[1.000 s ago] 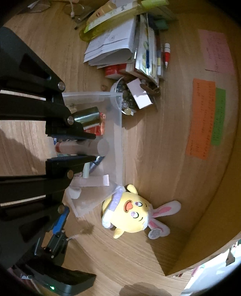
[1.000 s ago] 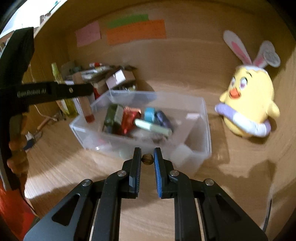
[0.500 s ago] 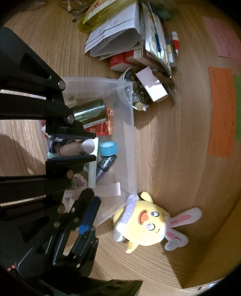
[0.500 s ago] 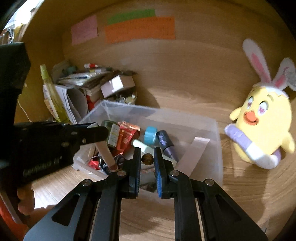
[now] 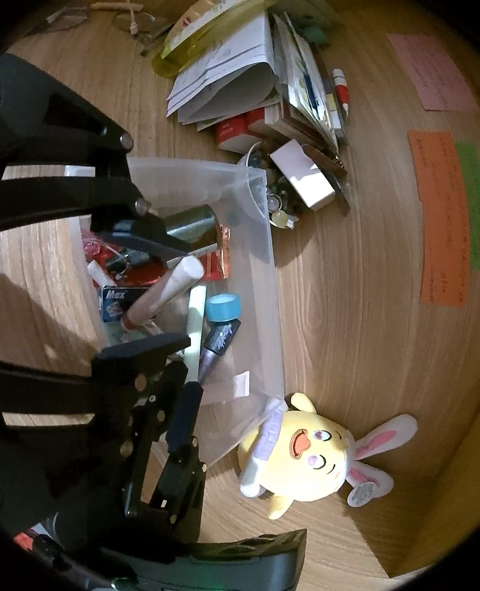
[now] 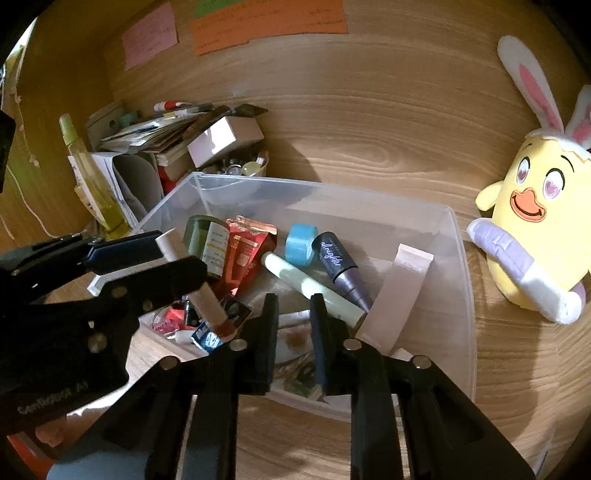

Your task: Organize objects

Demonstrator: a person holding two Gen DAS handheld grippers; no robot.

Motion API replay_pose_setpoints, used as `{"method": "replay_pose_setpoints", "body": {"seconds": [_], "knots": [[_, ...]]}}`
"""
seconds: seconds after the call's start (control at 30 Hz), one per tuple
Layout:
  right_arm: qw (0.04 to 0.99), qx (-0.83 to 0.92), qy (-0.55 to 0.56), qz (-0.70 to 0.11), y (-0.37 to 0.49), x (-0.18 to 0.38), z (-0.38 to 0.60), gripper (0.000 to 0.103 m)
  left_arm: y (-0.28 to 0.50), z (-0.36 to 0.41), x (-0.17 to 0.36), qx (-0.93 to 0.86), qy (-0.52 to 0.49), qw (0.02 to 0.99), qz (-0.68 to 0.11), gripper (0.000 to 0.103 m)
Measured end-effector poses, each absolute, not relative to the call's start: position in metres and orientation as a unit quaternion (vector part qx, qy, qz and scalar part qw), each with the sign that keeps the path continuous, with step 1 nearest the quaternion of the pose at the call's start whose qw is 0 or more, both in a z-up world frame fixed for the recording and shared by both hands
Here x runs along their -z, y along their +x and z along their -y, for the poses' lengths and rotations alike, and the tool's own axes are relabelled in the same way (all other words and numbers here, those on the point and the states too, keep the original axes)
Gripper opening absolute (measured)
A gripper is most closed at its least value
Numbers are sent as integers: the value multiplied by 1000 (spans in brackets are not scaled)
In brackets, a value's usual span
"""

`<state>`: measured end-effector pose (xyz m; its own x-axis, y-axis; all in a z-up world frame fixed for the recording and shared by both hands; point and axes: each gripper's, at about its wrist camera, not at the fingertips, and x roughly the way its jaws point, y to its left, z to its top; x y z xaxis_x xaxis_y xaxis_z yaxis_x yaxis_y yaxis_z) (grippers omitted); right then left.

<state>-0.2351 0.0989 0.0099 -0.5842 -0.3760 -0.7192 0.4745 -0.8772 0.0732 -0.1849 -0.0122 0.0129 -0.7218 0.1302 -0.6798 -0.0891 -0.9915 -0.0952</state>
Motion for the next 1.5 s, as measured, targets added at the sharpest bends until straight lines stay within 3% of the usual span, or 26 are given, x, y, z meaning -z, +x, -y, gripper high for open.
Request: {"method": "replay_pose_setpoints", "body": {"seconds": [0.43, 0.57, 0.7, 0.8, 0.97, 1.5], "knots": [[221, 903, 363, -60, -213, -26, -119, 52, -160, 21, -23, -937, -345, 45, 40, 64], [213, 912, 345, -63, -201, -33, -126, 74, -152, 23, -22, -938, -341, 39, 43, 73], [202, 921, 326, -70, -191, -39, -130, 82, -144, 24, -20, -940, -337, 34, 39, 81], [200, 922, 324, -68, -186, -39, -134, 83, -137, 24, -19, -942, -332, 30, 41, 90], [199, 921, 332, -53, -179, -34, -142, 83, -128, 19, -17, -945, -325, 28, 33, 96], [184, 925, 330, -45, -167, -33, -162, 84, -121, 16, 2, -937, -343, 24, 59, 96]]}}
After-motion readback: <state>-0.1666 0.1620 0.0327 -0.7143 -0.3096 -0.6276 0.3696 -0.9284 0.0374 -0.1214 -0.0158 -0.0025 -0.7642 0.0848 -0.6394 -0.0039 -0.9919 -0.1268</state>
